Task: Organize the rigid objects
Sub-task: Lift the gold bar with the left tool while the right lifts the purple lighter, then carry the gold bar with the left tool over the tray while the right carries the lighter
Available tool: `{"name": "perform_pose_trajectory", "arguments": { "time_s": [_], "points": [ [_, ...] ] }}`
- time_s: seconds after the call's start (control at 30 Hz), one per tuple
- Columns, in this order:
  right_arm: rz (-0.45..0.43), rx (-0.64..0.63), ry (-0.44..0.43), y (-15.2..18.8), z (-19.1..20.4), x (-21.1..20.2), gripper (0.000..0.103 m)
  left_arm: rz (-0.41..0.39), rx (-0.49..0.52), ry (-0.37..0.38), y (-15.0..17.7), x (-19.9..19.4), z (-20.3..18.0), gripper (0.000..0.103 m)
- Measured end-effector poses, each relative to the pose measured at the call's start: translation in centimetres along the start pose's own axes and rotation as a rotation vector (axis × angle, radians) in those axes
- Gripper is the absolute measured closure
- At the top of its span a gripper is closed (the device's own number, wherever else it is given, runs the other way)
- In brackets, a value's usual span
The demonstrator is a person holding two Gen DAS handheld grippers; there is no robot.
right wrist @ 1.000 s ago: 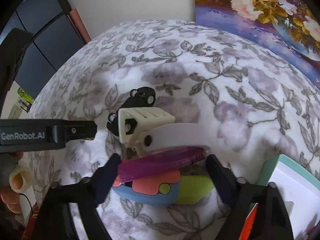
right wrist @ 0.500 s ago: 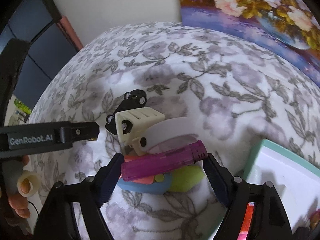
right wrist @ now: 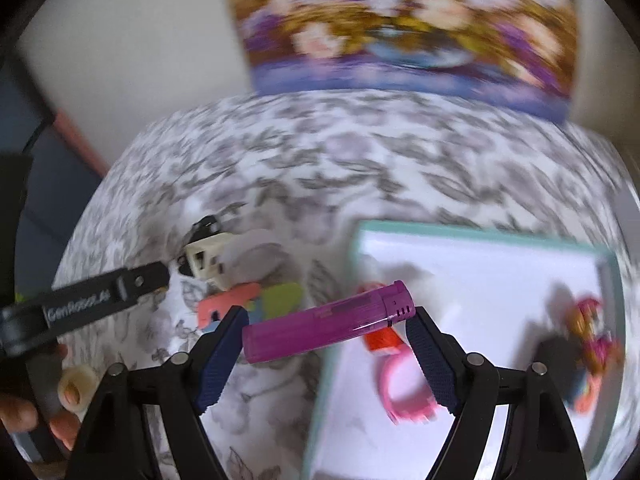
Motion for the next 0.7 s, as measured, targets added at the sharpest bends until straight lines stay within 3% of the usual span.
{"name": "perform_pose_trajectory", "arguments": {
  "time_s": [0.47, 0.7],
  "points": [
    [0.051, 0.265, 0.202, 6.7, -9.1, -5.0, 0.020, 0.012, 0.174, 0.101, 5.2, -2.6, -5.3, 0.021],
    [0.036, 0.397, 0.254, 9.4, -12.8, -6.8, 0.020, 0.023, 0.294, 0.094, 9.4, -2.9, -8.3, 0.021]
  ]
}}
Point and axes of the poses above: each gripper's, at about its wrist camera, not at the fingertips, and x roughly the way its jaws point, z to its left, y to its underside, the point moved 7 cm from there along x, roughly the way its jaws point, and after that the axes turned 12 degrees about -x, right-handed, at the moved point
